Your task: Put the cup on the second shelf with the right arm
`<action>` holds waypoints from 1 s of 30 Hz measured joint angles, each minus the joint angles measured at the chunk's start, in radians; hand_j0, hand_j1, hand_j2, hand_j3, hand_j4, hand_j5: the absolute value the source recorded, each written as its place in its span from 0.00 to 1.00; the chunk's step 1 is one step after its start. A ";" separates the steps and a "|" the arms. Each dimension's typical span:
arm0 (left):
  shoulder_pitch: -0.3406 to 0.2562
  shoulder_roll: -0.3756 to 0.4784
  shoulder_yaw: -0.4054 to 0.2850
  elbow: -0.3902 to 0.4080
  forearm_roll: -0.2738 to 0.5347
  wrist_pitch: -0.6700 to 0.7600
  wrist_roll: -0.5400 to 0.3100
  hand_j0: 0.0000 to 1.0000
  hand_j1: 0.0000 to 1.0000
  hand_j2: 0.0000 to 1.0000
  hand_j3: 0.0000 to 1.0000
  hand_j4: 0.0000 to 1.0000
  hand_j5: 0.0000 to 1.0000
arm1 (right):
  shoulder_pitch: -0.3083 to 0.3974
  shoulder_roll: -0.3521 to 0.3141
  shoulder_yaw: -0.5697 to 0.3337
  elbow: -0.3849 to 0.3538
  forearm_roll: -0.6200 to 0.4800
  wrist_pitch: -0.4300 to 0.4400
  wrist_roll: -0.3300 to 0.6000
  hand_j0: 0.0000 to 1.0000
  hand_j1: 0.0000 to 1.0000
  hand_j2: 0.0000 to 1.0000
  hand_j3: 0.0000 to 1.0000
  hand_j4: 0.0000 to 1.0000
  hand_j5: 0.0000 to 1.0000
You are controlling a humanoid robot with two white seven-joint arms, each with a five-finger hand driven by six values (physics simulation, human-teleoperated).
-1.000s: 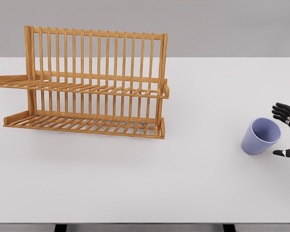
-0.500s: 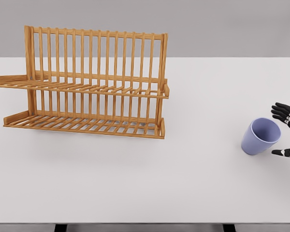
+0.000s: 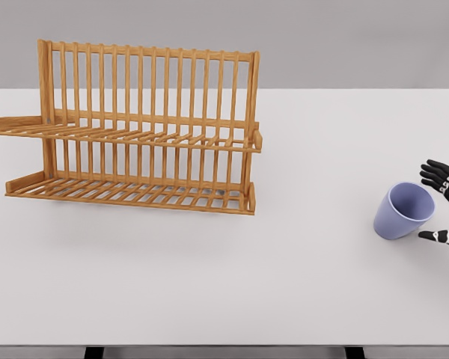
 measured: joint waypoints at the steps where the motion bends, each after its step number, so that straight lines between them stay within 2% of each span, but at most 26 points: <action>1: 0.000 0.000 0.000 0.000 0.000 0.000 0.000 1.00 1.00 1.00 1.00 1.00 1.00 | 0.000 0.001 0.001 0.001 0.000 0.000 0.000 1.00 1.00 1.00 1.00 1.00 1.00; 30: 0.000 0.000 0.000 0.000 0.000 0.000 0.000 1.00 1.00 1.00 1.00 1.00 1.00 | -0.026 0.082 0.012 0.016 0.044 0.029 0.000 1.00 1.00 1.00 1.00 1.00 1.00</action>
